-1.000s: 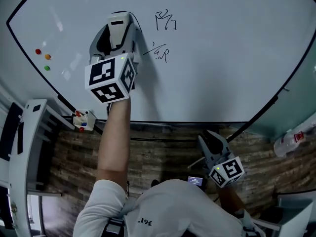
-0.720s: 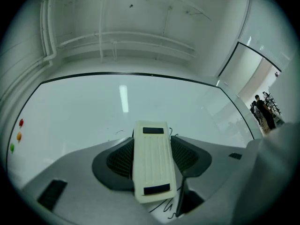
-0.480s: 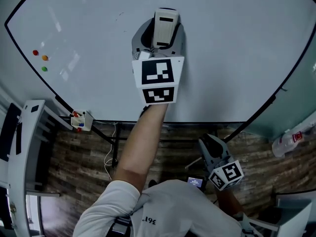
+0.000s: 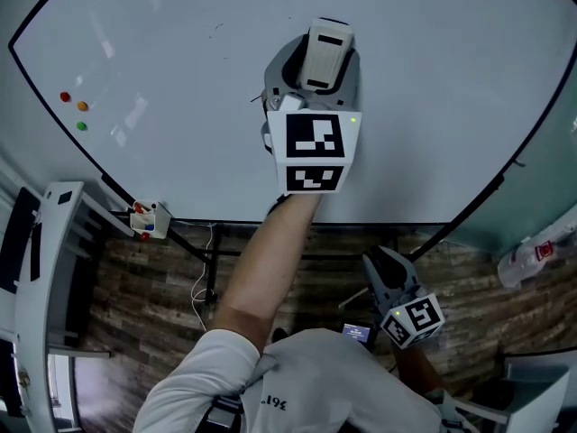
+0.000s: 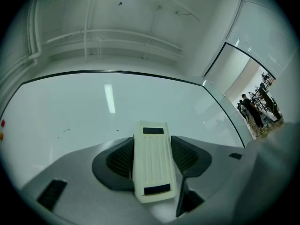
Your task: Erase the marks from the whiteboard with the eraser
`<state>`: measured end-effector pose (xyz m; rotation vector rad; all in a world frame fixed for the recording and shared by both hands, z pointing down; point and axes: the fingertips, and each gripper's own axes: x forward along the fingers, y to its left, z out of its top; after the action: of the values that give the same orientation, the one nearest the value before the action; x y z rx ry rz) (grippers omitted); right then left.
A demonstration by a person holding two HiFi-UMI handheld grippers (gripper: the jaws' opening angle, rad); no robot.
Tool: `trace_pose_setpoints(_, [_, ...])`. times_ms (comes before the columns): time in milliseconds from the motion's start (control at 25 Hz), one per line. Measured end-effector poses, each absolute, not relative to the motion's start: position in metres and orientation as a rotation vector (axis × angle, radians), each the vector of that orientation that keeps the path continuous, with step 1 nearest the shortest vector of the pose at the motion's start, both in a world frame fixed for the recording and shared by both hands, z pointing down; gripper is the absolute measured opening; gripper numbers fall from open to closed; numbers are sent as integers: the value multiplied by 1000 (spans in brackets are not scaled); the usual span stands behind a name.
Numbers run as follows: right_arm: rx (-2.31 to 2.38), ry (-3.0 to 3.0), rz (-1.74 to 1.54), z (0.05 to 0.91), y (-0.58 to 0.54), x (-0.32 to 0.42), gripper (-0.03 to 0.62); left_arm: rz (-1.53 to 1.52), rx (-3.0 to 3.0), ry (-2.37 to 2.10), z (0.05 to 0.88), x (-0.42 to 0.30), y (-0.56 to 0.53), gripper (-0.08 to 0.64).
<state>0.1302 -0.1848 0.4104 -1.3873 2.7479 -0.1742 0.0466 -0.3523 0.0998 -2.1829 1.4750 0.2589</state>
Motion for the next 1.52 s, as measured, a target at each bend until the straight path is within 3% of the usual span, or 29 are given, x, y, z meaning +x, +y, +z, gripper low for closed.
trace_pose_setpoints(280, [-1343,2789,-167,412,-184,111,98,276,-2193,1493,93,30,-352,255])
trace_pose_setpoints(1520, [-1227,2926,-198,423,-200,42,98,543,-2143,1835,101,-225,-360,255])
